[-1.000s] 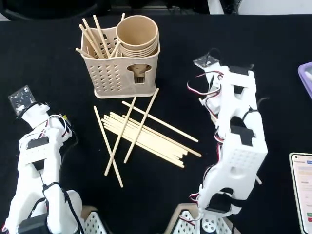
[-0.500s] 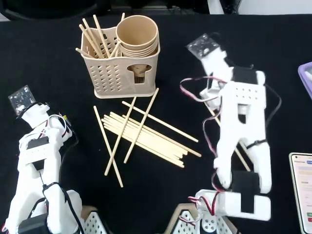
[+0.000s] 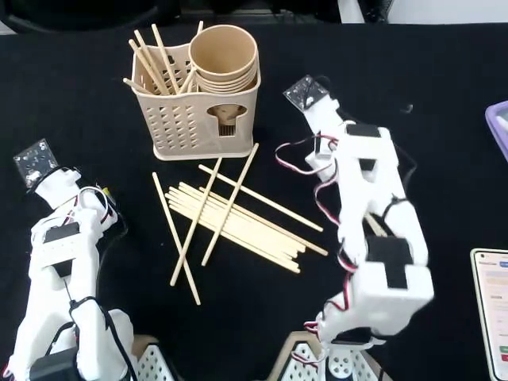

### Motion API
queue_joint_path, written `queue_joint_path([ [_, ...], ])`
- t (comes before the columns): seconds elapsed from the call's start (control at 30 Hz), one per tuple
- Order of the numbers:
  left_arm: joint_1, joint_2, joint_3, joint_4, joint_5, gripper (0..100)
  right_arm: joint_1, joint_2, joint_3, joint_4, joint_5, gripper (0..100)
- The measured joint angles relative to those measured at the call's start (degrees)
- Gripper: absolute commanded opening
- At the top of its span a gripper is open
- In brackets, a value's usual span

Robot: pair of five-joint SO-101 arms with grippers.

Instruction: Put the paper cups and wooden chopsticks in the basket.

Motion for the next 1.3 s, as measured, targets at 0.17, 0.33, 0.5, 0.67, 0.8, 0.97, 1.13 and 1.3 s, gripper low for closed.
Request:
queue_joint_path([
  [0.17, 0.0, 0.0, 0.0, 0.0, 0.0, 16, 0.0, 3.3, -2.6, 2.8, 0.0, 16.1],
  [0.33, 0.0, 0.0, 0.0, 0.0, 0.0, 16, 0.0, 3.3, -2.7, 3.3, 0.0, 16.3],
  [0.5, 0.0, 0.0, 0.0, 0.0, 0.0, 16, 0.0, 4.0, -2.7, 3.3, 0.9, 16.3],
  [0.67, 0.0, 0.0, 0.0, 0.0, 0.0, 16, 0.3, 7.4, -3.1, 1.8, 1.4, 16.3],
  [0.8, 0.0, 0.0, 0.0, 0.0, 0.0, 16, 1.8, 10.2, -4.9, 0.3, 2.9, 16.3],
  [0.97, 0.0, 0.0, 0.0, 0.0, 0.0, 16, 2.0, 10.5, -5.3, 1.0, 3.5, 16.3],
  [1.13, 0.0, 0.0, 0.0, 0.0, 0.0, 16, 2.0, 8.3, -6.0, 6.2, 3.3, 16.2],
  [1.3, 0.0, 0.0, 0.0, 0.0, 0.0, 16, 1.8, 0.7, -5.9, 6.7, 2.6, 16.3],
])
